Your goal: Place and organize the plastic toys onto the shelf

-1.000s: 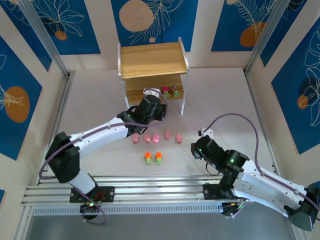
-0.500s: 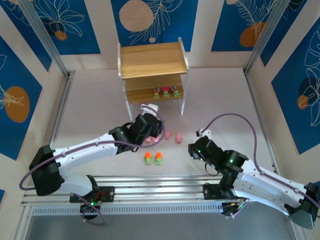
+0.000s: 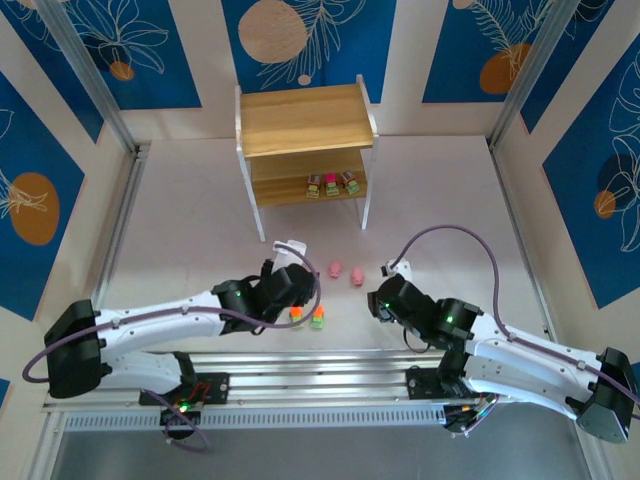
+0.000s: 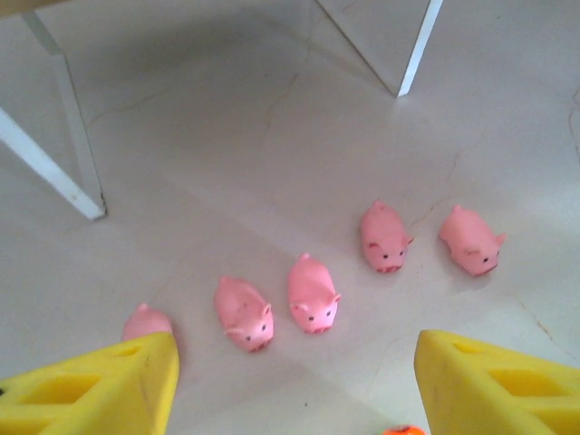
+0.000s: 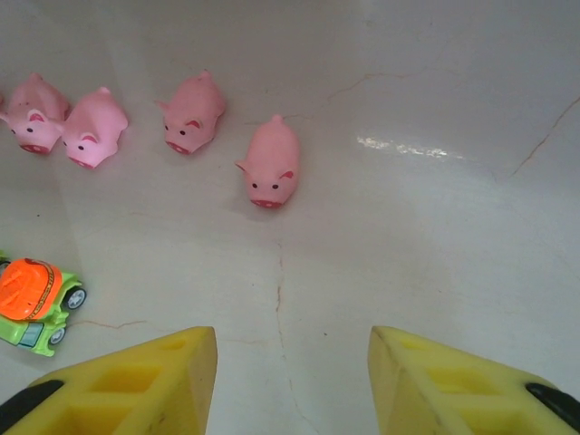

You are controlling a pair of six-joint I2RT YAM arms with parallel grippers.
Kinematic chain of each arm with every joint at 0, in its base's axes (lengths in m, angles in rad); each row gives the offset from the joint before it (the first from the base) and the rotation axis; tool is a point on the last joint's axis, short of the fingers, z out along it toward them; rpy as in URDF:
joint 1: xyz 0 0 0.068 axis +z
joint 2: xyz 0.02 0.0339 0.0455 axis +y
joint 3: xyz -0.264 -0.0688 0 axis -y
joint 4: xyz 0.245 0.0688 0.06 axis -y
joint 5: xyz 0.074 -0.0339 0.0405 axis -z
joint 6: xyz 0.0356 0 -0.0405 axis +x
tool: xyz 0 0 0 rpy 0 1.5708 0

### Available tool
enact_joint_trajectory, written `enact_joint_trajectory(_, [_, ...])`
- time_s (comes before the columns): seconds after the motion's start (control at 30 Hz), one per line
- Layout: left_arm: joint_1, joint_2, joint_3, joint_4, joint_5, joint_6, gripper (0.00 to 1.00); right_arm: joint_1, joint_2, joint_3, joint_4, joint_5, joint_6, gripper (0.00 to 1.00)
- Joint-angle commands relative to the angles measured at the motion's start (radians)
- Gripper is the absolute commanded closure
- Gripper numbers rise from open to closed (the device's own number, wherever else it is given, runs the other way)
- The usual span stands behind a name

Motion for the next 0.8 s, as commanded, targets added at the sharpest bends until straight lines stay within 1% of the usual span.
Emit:
enact_joint_trajectory(0.0, [-0.035,-0.031,-0.030,-0.046,-0.068,-0.100,0.30,0.010,0.020,0.009,0.043,0.008,-0.013,0.51])
enact_joint_trajectory(0.5, [-0.162,0.075,-0.069,-0.108,-0.120,-0.371,0.28,0.036,0.125,0.009,0.119,0.003,-0.022,0.48])
enact_joint_trajectory(0.63, [-0.185,0.086,-0.083,-0.126,-0.130,-0.438,0.28,0.038,0.147,0.014,0.133,0.003,-0.031,0.46])
enact_joint_trajectory(0.77, [-0.210,0.089,-0.096,-0.129,-0.138,-0.476,0.28,0.039,0.167,0.020,0.150,0.005,-0.040,0.43])
